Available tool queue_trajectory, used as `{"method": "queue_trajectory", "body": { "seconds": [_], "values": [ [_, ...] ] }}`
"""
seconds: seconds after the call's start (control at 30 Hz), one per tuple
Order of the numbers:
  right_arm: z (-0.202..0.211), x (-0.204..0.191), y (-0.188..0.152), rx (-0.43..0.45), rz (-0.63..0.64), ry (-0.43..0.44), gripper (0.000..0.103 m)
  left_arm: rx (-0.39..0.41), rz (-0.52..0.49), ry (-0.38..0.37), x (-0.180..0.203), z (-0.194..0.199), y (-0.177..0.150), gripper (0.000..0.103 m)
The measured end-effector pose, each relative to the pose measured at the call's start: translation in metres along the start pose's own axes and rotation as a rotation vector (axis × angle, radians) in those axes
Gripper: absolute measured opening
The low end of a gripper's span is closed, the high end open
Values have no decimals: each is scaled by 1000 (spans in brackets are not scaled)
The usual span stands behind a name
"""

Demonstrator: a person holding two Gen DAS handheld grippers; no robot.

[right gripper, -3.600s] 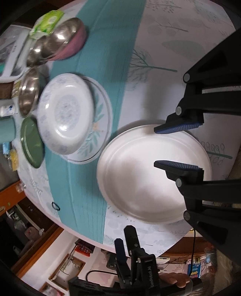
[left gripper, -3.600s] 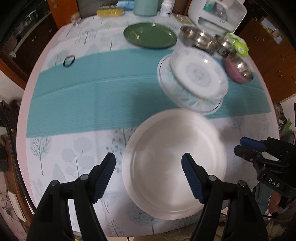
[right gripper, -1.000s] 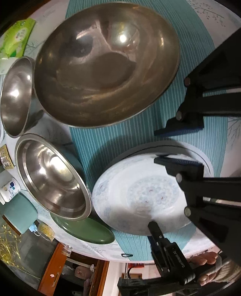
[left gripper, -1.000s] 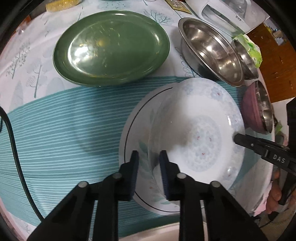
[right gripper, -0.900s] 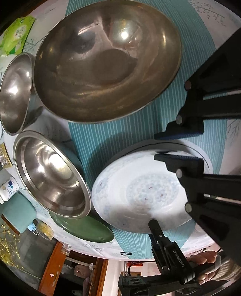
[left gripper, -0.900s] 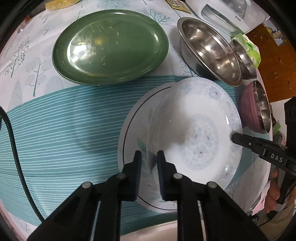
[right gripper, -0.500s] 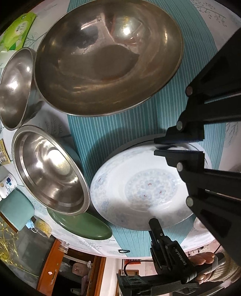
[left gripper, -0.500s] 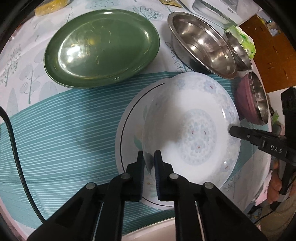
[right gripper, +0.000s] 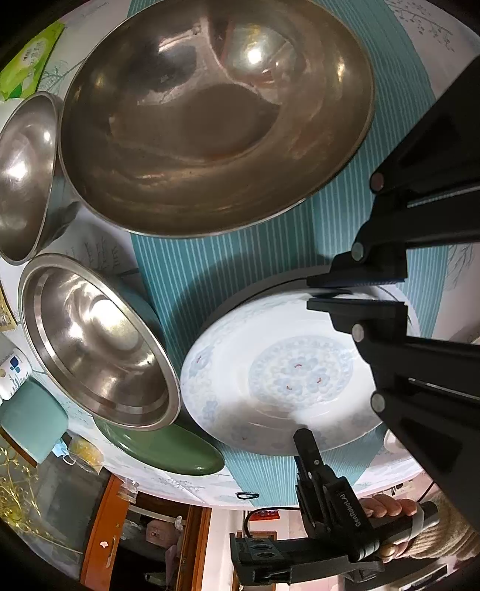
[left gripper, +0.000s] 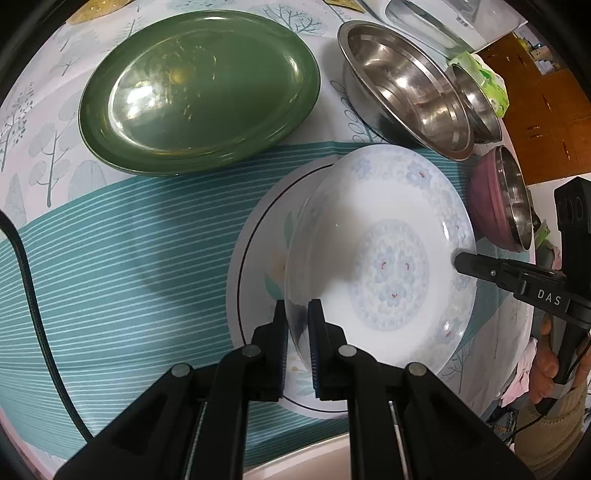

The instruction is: Organize plates and bowls

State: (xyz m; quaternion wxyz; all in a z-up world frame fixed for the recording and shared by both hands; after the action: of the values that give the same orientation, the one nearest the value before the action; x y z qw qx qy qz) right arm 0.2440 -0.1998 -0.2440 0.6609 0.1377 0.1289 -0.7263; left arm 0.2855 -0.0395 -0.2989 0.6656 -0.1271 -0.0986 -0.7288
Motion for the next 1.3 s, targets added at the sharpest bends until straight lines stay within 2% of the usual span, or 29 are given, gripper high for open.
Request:
{"method": "queue_trajectory", "body": {
  "seconds": [0.33, 0.6, 0.73, 0.97, 1.17, 1.3],
  "values": [
    [0, -1, -8, -15, -23, 45, 5, 2, 39, -63, -8, 7, -12, 5],
    [16, -22, -25, -13, 11, 65, 5, 36, 26, -99, -5, 37, -36, 5],
    [32, -38, -40, 0, 49, 76, 5, 62, 20, -100, -6, 59, -60, 5],
    [38, -75, -84, -30, 108, 99, 5, 84, 52, -80, -25, 84, -127, 5],
    [28, -103, -129, -80, 176, 113, 5, 63, 102, -33, -56, 79, -193, 6],
    [13, -116, -157, -133, 219, 106, 5, 35, 137, -16, -70, 65, -222, 6]
  ]
}}
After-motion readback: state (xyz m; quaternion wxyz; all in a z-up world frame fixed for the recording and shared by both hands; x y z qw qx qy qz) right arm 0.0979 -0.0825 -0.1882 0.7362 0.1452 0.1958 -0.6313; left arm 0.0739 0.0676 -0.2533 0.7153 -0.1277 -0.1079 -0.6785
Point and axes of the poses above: each gripper's, at about its wrist camera, not at the fingertips, and z roughly against the way its jaws point, x to its right, y to its top, the point moved 8 cm from there along -z, roughly the way its jaws point, and after that the axes turned 11 degrees about z, right-handed, at the moved point
